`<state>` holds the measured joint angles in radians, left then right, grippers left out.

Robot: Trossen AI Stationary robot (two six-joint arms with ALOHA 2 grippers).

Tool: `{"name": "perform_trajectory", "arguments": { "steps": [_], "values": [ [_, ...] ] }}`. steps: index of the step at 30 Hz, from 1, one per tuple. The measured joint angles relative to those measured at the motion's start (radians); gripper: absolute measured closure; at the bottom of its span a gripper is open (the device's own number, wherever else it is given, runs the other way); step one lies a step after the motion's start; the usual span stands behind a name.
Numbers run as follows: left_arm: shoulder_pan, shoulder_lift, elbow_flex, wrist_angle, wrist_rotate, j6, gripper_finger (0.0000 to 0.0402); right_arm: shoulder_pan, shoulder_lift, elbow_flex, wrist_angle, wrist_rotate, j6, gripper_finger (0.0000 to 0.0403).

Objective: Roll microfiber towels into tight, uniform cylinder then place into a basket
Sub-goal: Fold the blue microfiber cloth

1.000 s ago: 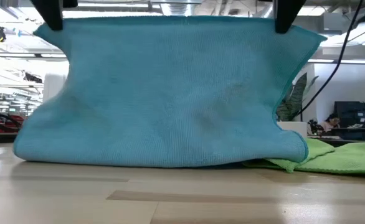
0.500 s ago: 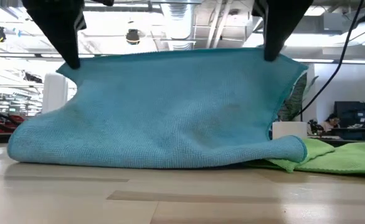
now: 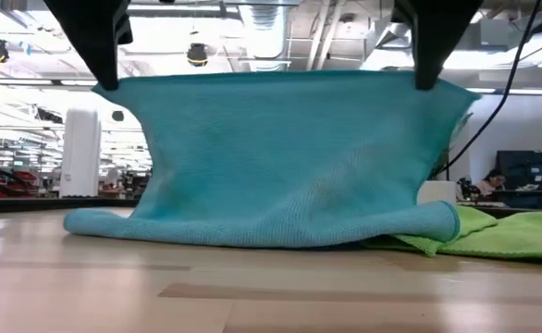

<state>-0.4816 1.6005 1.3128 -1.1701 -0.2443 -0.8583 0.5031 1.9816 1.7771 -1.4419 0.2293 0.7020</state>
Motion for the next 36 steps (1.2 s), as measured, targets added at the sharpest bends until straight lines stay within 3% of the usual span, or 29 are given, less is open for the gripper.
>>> {"name": "perform_trajectory", "arguments": {
  "steps": [6, 13, 16, 23, 29, 36],
  "values": [
    [0.014, 0.000, 0.000, -0.074, -0.007, -0.042, 0.0401, -0.025, 0.001, 0.000, 0.038, 0.029, -0.058, 0.0397],
    [0.001, -0.004, 0.012, -0.064, 0.179, -0.049, 0.0401, -0.001, -0.002, 0.013, 0.058, -0.005, -0.053, 0.0397],
    [-0.033, -0.004, 0.062, -0.092, 0.214, -0.083, 0.0401, 0.035, -0.003, 0.053, 0.054, -0.029, -0.047, 0.0397],
    [-0.140, -0.005, 0.184, -0.106, 0.188, -0.231, 0.0401, 0.112, -0.005, 0.097, 0.072, -0.029, -0.008, 0.0397],
    [-0.211, 0.008, 0.144, -0.143, 0.212, -0.440, 0.0401, 0.127, 0.047, 0.097, 0.034, -0.030, 0.031, 0.0397],
    [-0.192, 0.014, 0.089, -0.175, 0.164, -0.437, 0.0401, 0.105, 0.087, 0.097, -0.004, -0.014, 0.050, 0.0397]
  ]
}}
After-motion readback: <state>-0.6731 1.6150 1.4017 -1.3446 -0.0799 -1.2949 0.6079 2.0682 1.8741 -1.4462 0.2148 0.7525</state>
